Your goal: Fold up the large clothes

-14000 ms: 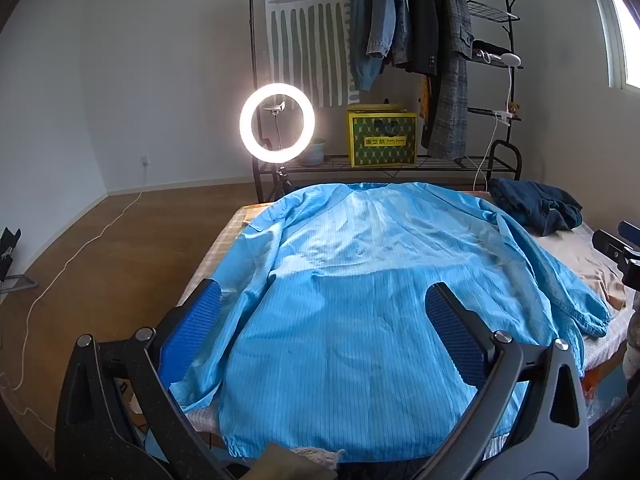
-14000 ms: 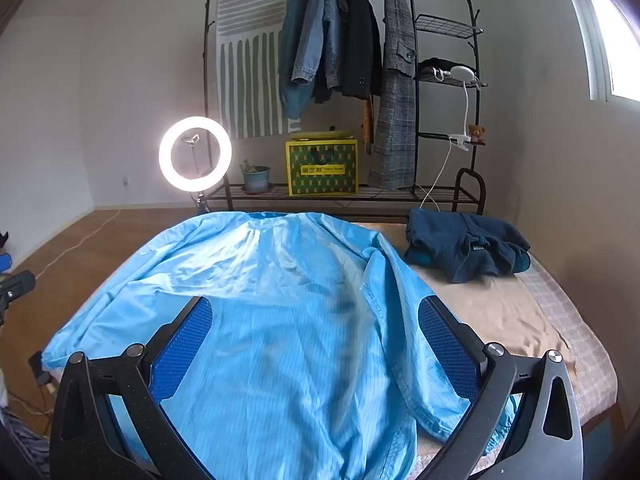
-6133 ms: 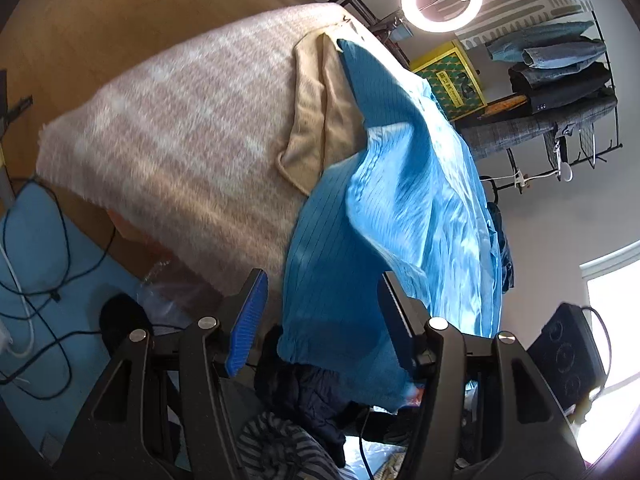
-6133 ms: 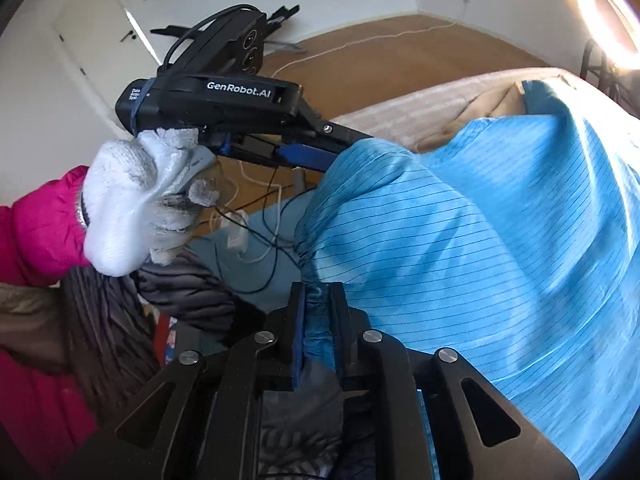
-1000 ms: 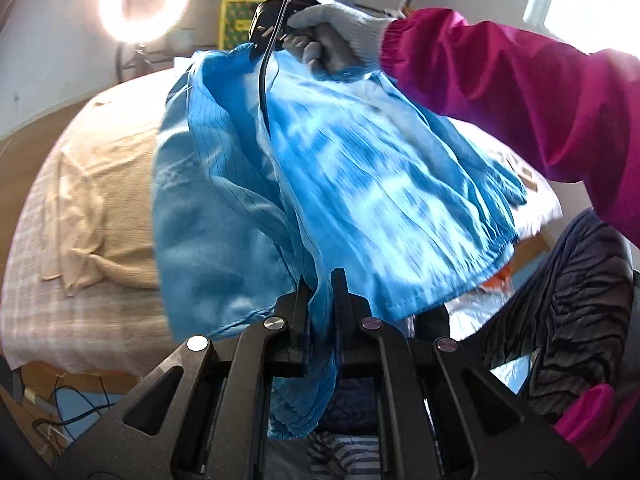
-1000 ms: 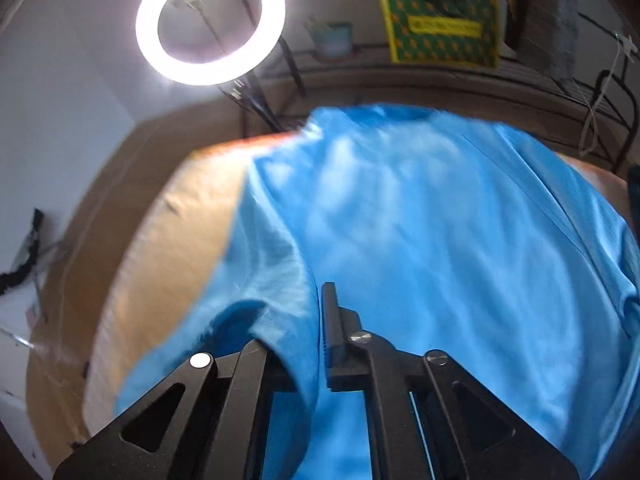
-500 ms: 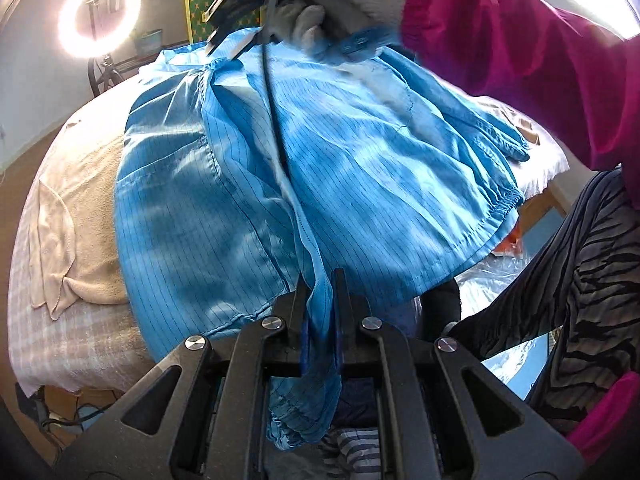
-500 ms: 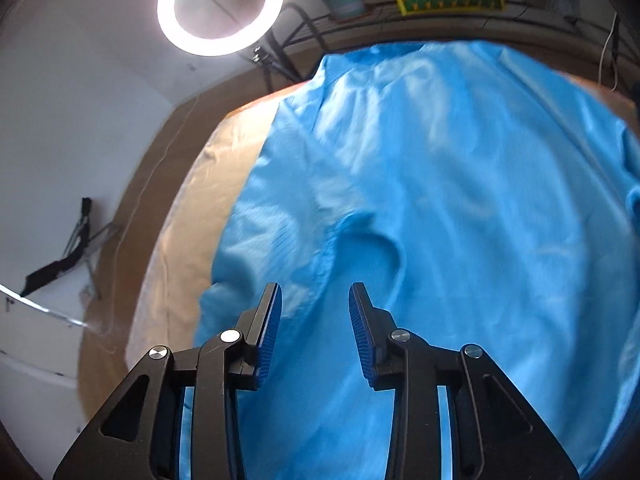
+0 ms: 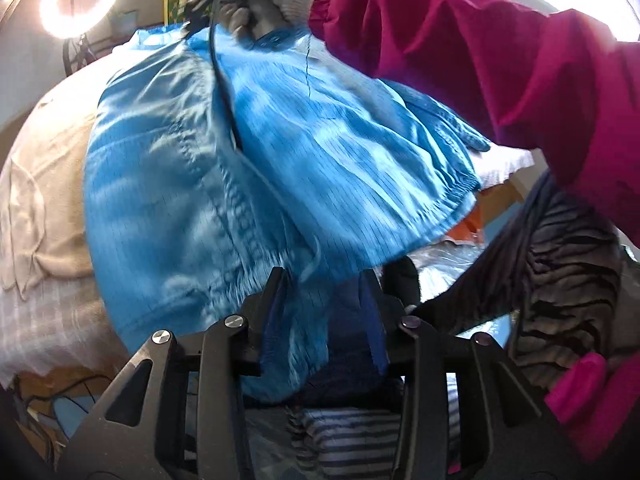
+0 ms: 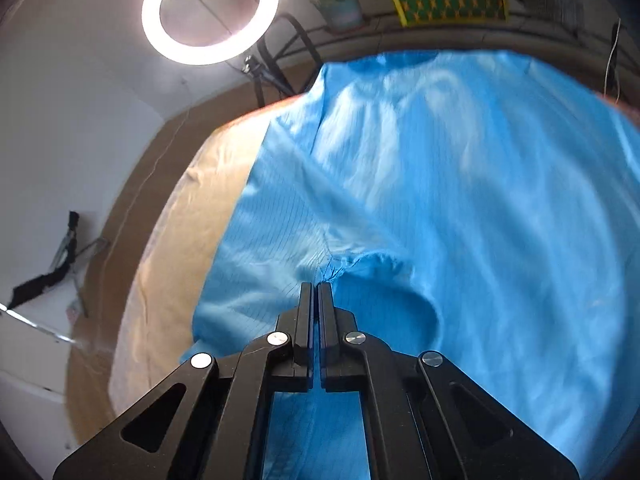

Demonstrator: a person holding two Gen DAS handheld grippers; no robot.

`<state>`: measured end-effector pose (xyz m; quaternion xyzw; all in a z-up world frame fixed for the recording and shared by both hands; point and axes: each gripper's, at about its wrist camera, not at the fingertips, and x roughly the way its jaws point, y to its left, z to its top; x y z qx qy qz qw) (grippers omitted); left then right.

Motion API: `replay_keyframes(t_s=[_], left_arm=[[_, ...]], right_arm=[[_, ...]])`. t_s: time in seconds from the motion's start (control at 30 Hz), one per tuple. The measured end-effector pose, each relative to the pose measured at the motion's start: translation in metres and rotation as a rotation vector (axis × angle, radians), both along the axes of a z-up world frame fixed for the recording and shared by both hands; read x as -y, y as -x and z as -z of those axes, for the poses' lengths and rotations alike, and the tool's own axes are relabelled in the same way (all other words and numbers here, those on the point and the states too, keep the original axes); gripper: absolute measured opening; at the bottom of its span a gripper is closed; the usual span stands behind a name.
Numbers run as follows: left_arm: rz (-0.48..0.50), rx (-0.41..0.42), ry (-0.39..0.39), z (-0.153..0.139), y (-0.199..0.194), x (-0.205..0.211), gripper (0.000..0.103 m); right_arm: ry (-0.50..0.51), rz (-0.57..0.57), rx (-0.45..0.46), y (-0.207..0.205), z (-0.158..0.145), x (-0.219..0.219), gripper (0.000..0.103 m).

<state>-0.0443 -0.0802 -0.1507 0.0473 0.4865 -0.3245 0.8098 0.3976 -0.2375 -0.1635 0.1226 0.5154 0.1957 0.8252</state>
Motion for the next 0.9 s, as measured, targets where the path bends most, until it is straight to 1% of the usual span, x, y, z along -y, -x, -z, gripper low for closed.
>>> replay_keyframes(t_s=[0.1, 0.17, 0.2, 0.27, 0.3, 0.33, 0.37, 0.43, 0.5, 0.53, 0.6, 0.7, 0.77, 0.8, 0.87, 0.9], left_arm=[[-0.016, -0.018, -0.002, -0.003, 0.008, -0.014, 0.038], [-0.034, -0.025, 0.003, -0.006, 0.015, -0.027, 0.038], [-0.048, -0.027, 0.009, -0.009, 0.017, -0.035, 0.038], [-0.073, -0.029, 0.016, -0.013, 0.021, -0.047, 0.038], [-0.088, -0.025, 0.019, -0.016, 0.024, -0.055, 0.038], [-0.101, -0.019, 0.019, -0.017, 0.024, -0.061, 0.038], [-0.117, -0.015, 0.02, -0.019, 0.025, -0.068, 0.038], [-0.163, -0.017, 0.032, -0.022, 0.023, -0.086, 0.038], [-0.214, -0.021, 0.069, -0.026, 0.018, -0.104, 0.038], [-0.236, -0.023, 0.083, -0.027, 0.016, -0.112, 0.038], [-0.275, -0.033, 0.112, -0.027, 0.008, -0.126, 0.039], [-0.334, -0.061, 0.164, -0.023, -0.008, -0.145, 0.042], [-0.378, -0.095, 0.201, -0.016, -0.022, -0.154, 0.042], [-0.401, -0.114, 0.217, -0.012, -0.028, -0.158, 0.042], [-0.426, -0.155, 0.253, -0.002, -0.042, -0.162, 0.042], [-0.444, -0.177, 0.263, 0.004, -0.051, -0.163, 0.042]], right_arm=[[0.052, 0.041, -0.016, -0.004, 0.005, 0.018, 0.001], [0.027, 0.033, -0.037, -0.001, 0.008, 0.026, 0.001], [-0.002, 0.026, -0.048, 0.004, 0.007, 0.032, 0.001], [-0.04, 0.003, -0.049, 0.017, 0.0, 0.037, 0.002], [-0.059, -0.017, -0.044, 0.028, -0.007, 0.04, 0.004], [-0.072, -0.033, -0.037, 0.036, -0.014, 0.041, 0.009], [-0.089, -0.051, -0.026, 0.05, -0.024, 0.045, 0.015], [-0.123, -0.073, -0.01, 0.07, -0.041, 0.045, 0.018], [-0.158, -0.106, 0.012, 0.1, -0.064, 0.047, 0.018], [-0.164, -0.12, 0.022, 0.114, -0.073, 0.049, 0.02], [-0.166, -0.162, 0.05, 0.148, -0.091, 0.05, 0.021], [-0.174, -0.232, 0.081, 0.197, -0.105, 0.047, 0.021], [-0.174, -0.272, 0.087, 0.224, -0.105, 0.041, 0.021], [-0.159, -0.298, 0.084, 0.24, -0.1, 0.031, 0.021], [-0.134, -0.339, 0.067, 0.259, -0.087, 0.014, 0.021], [-0.102, -0.362, 0.063, 0.271, -0.077, 0.002, 0.021]])
